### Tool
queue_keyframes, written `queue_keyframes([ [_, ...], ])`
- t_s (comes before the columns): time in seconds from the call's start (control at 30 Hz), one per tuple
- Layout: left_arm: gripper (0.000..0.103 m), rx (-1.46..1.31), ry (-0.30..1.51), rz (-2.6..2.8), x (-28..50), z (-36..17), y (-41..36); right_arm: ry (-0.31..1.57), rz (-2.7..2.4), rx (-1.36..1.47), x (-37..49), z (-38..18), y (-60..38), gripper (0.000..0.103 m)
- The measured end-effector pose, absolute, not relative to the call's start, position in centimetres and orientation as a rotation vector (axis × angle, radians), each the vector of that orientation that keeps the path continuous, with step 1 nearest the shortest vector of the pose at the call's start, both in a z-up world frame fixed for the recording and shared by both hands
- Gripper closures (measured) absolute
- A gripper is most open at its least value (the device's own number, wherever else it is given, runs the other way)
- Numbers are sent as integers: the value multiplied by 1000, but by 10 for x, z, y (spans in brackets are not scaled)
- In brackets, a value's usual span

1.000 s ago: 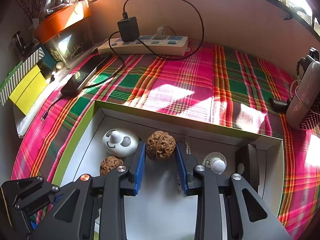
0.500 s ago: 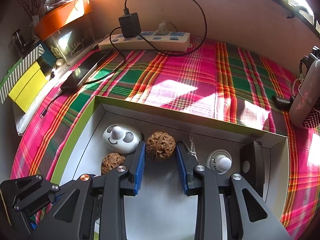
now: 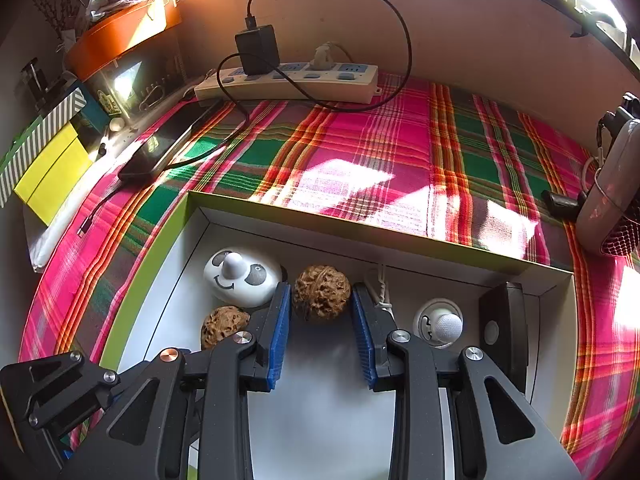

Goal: Organize objects
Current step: 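Lower the walnut into the box and open the right tool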

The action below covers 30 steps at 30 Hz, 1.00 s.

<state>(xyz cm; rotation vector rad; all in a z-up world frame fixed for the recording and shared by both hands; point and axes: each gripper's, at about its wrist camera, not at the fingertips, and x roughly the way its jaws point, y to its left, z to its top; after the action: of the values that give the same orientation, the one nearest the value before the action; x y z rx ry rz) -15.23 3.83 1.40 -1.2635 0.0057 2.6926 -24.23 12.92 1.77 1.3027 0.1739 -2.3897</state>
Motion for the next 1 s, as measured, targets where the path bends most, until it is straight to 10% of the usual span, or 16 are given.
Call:
queue_keyframes([
  [1.0, 72, -1246, -21, 2705, -143, 18, 36, 89, -2424, 1264, -228, 36, 139, 58],
])
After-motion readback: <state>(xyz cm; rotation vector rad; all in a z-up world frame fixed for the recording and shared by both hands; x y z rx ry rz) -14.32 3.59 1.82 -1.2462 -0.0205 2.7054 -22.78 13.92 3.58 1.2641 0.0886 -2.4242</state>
